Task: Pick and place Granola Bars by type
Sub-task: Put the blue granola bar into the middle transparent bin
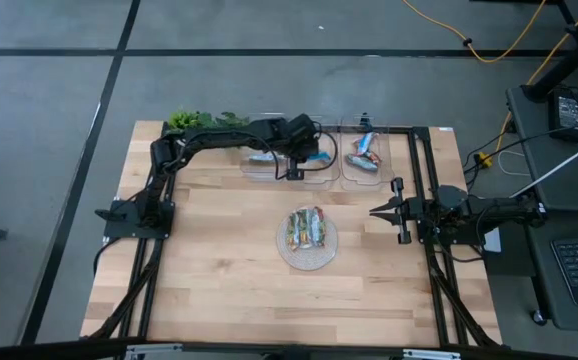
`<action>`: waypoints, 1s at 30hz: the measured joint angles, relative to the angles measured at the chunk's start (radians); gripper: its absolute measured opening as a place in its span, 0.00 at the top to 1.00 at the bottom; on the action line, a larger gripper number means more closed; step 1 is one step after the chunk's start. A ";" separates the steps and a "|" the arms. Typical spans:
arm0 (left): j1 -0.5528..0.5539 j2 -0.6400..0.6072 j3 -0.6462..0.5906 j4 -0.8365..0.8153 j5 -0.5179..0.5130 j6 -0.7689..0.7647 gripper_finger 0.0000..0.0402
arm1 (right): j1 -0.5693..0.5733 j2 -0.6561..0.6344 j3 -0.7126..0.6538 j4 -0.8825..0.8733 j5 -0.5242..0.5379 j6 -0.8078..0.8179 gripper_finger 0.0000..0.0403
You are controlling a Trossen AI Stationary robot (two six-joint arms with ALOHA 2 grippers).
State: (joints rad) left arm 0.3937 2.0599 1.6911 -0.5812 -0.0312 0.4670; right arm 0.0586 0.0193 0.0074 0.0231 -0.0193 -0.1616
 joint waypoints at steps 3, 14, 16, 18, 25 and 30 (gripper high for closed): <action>0.002 0.000 -0.043 0.050 0.002 0.001 0.99 | 0.000 0.000 0.000 0.000 0.000 0.000 0.92; 0.008 0.019 -0.051 0.070 0.059 0.010 1.00 | 0.000 0.000 0.000 0.000 0.000 0.000 0.92; 0.008 0.023 -0.052 0.063 0.059 0.010 0.99 | 0.000 0.000 0.000 0.000 0.000 0.000 0.92; 0.008 0.023 -0.052 0.063 0.059 0.010 0.99 | 0.000 0.000 0.000 0.000 0.000 0.000 0.92; 0.008 0.022 -0.052 0.062 0.059 0.000 0.99 | 0.000 0.000 0.000 0.000 0.000 0.000 0.92; 0.008 0.022 -0.052 0.062 0.059 0.000 0.97 | 0.000 0.000 0.000 0.000 0.000 0.000 0.92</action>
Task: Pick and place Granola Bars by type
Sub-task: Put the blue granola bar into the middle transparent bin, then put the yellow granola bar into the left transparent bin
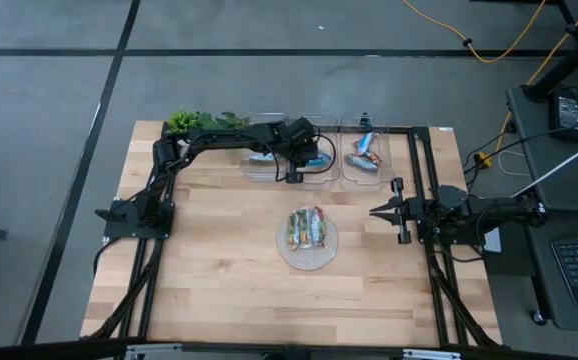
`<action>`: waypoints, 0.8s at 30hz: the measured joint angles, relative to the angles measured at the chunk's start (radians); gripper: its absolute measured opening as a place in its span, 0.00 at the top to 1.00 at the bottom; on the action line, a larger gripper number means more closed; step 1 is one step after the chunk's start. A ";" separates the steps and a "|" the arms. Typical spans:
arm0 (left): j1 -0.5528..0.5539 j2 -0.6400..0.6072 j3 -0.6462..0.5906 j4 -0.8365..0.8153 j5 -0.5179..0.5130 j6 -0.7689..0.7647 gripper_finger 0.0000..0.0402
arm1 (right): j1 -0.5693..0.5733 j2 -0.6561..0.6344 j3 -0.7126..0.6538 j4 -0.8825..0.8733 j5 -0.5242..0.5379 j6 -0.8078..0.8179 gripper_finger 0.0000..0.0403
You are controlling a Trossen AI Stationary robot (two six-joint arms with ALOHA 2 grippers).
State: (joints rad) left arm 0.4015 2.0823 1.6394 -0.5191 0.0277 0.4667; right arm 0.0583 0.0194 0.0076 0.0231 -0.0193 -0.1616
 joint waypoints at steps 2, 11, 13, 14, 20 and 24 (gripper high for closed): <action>0.000 0.000 0.000 0.000 0.000 0.000 0.96 | 0.000 0.000 0.000 0.000 0.000 0.000 0.92; 0.000 -0.001 0.000 0.000 -0.009 0.004 0.86 | 0.000 0.000 0.000 0.000 0.000 0.000 0.92; 0.000 -0.004 0.000 -0.002 -0.011 0.011 0.84 | 0.000 0.000 0.000 0.000 0.000 0.000 0.92; -0.002 -0.006 0.001 -0.002 -0.016 0.016 0.83 | 0.000 0.000 0.000 0.000 0.000 0.000 0.92; -0.009 -0.047 0.026 -0.050 -0.048 0.043 0.82 | 0.000 0.000 0.000 0.000 0.000 0.000 0.92; -0.015 -0.102 0.026 -0.084 -0.055 0.045 0.83 | 0.000 0.000 0.000 0.000 0.000 0.000 0.92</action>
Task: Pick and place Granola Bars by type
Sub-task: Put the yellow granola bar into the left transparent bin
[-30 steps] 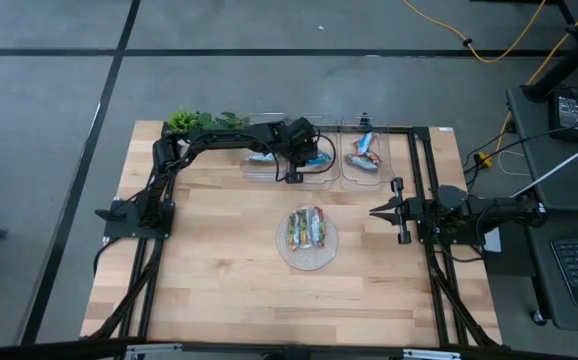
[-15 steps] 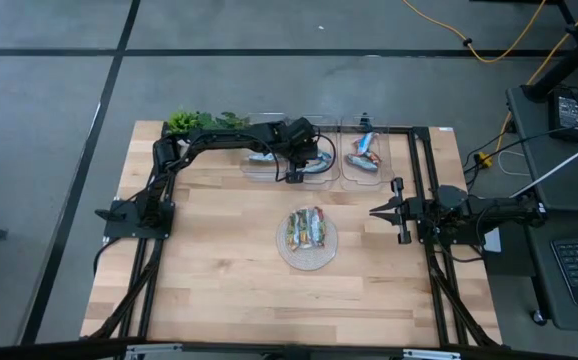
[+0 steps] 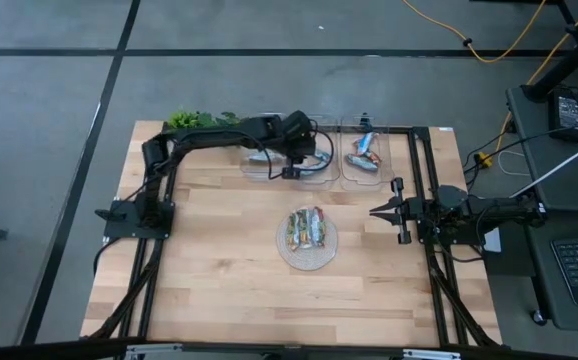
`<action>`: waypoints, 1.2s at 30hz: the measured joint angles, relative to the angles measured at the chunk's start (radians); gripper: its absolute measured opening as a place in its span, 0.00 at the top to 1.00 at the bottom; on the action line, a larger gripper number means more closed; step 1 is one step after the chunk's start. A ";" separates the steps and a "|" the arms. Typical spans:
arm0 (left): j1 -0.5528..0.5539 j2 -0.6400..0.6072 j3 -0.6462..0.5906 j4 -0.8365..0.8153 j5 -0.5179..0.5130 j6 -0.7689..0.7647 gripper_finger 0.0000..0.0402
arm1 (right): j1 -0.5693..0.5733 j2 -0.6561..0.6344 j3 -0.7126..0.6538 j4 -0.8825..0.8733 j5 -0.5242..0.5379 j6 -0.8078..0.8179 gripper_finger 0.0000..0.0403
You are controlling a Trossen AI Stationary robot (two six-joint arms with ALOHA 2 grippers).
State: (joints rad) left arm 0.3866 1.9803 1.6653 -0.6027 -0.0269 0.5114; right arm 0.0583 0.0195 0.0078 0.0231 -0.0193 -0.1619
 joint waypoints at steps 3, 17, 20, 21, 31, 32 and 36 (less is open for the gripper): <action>-0.001 -0.059 0.000 -0.038 0.000 0.000 0.83 | 0.000 0.000 0.000 0.000 0.000 0.000 0.92; -0.017 -0.375 0.000 -0.328 0.002 -0.026 0.83 | 0.000 0.000 0.000 0.000 0.000 0.000 0.92; -0.046 -0.393 0.000 -0.365 0.002 -0.035 0.84 | 0.000 0.000 0.000 0.000 0.000 0.000 0.92; -0.058 -0.396 0.000 -0.380 0.003 -0.039 0.84 | 0.000 0.000 0.000 0.000 0.000 0.000 0.92; -0.335 -0.394 -0.036 -0.468 -0.009 -0.097 0.84 | 0.000 0.000 0.000 0.000 0.000 0.000 0.92; -0.371 -0.394 -0.043 -0.468 -0.030 -0.098 0.84 | 0.000 0.000 0.000 0.000 0.000 0.000 0.92; -0.479 -0.394 -0.074 -0.465 -0.062 -0.108 0.84 | 0.000 0.000 0.000 0.000 0.000 0.000 0.92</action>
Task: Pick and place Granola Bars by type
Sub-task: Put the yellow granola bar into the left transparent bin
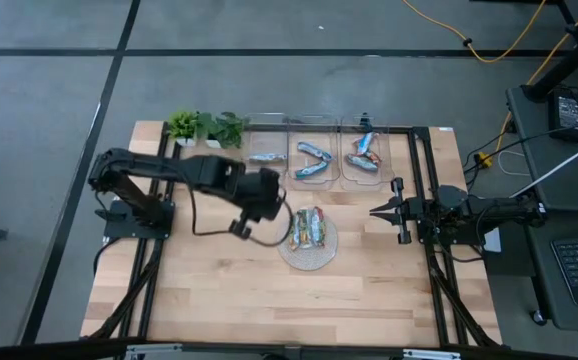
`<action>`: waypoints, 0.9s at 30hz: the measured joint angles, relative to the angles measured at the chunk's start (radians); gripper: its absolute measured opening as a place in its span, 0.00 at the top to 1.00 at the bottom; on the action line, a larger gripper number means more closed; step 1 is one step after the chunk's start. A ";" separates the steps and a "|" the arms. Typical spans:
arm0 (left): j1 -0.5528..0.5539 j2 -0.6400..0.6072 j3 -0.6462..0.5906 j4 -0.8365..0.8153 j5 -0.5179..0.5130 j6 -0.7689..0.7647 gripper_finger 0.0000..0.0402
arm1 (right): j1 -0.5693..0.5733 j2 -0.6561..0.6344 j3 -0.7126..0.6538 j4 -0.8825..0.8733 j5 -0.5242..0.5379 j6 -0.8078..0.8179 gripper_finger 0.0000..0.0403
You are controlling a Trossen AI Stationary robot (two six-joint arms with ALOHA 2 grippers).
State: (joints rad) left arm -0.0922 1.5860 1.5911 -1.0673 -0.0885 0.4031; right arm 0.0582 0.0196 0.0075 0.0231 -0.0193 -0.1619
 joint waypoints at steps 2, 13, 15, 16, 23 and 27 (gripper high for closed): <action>-0.035 0.000 -0.014 0.003 0.000 -0.024 0.84 | 0.000 0.000 0.000 0.000 0.000 0.000 0.92; -0.079 0.000 -0.211 0.145 -0.005 -0.030 0.84 | 0.000 0.000 0.000 0.000 0.000 0.000 0.92; -0.075 0.000 -0.260 0.200 -0.007 -0.004 0.84 | 0.000 0.000 0.000 0.000 0.000 0.000 0.92; -0.073 0.000 -0.279 0.232 -0.012 0.014 0.83 | 0.000 0.000 0.000 0.000 0.000 0.000 0.92; -0.070 0.000 -0.375 0.419 -0.075 0.080 0.77 | 0.000 0.000 0.000 0.000 0.000 0.000 0.92; -0.071 0.000 -0.407 0.473 -0.057 0.085 0.69 | 0.000 0.000 0.000 0.000 0.000 0.000 0.92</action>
State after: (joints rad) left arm -0.1636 1.5864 1.1842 -0.5946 -0.1456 0.4880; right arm 0.0582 0.0193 0.0078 0.0234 -0.0193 -0.1616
